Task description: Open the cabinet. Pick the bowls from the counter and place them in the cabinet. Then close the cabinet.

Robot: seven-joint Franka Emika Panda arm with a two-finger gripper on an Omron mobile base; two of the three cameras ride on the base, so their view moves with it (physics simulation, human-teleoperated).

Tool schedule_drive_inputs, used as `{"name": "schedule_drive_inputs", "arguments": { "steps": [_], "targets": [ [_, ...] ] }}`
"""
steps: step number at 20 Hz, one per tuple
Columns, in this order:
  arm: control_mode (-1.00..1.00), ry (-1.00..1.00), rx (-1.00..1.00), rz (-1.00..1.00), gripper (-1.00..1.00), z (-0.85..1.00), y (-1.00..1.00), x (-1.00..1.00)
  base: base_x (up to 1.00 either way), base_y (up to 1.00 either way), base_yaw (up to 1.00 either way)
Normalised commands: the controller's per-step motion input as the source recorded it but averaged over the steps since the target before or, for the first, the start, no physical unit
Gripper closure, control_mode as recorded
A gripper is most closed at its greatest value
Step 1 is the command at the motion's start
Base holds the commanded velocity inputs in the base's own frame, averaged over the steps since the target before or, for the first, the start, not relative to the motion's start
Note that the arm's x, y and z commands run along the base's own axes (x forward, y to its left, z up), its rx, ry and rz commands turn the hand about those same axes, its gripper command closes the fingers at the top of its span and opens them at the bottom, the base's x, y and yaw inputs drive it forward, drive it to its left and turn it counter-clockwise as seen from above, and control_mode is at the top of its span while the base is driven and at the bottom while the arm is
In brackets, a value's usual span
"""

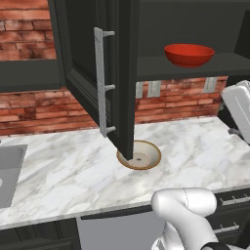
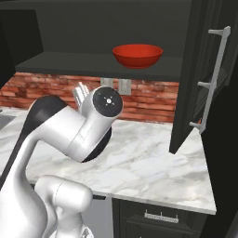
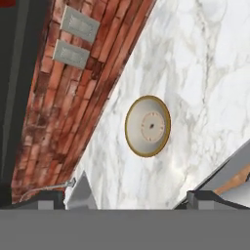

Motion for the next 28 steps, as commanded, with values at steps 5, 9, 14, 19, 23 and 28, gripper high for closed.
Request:
{"name": "schedule_drive_inputs", "arguments": {
  "steps": [5, 9, 14, 19, 23, 28],
  "targets": [
    [-1.00, 0.00, -0.10, 0.00, -1.00, -0.48, 0.41, 0.00, 0.00, 0.00, 0.00],
    [-1.00, 0.00, -0.04, 0.02, -1.00, -0.47, 0.04, 0.09, 0.00, 0.00, 0.00],
    [-1.00, 0.00, 0.00, 0.04, -1.00, -0.44, 0.00, 0.28, 0.00, 0.00, 0.00],
    [-1.00, 0.00, 0.00, 0.05, -1.00, -0.43, 0.00, 0.32, 0.00, 0.00, 0.00],
    [-1.00, 0.00, 0.00, 0.06, -1.00, -0.43, 0.00, 0.30, 0.00, 0.00, 0.00],
    [-1.00, 0.00, 0.00, 0.06, -1.00, -0.40, 0.00, 0.27, 0.00, 0.00, 0.00]
  ]
}}
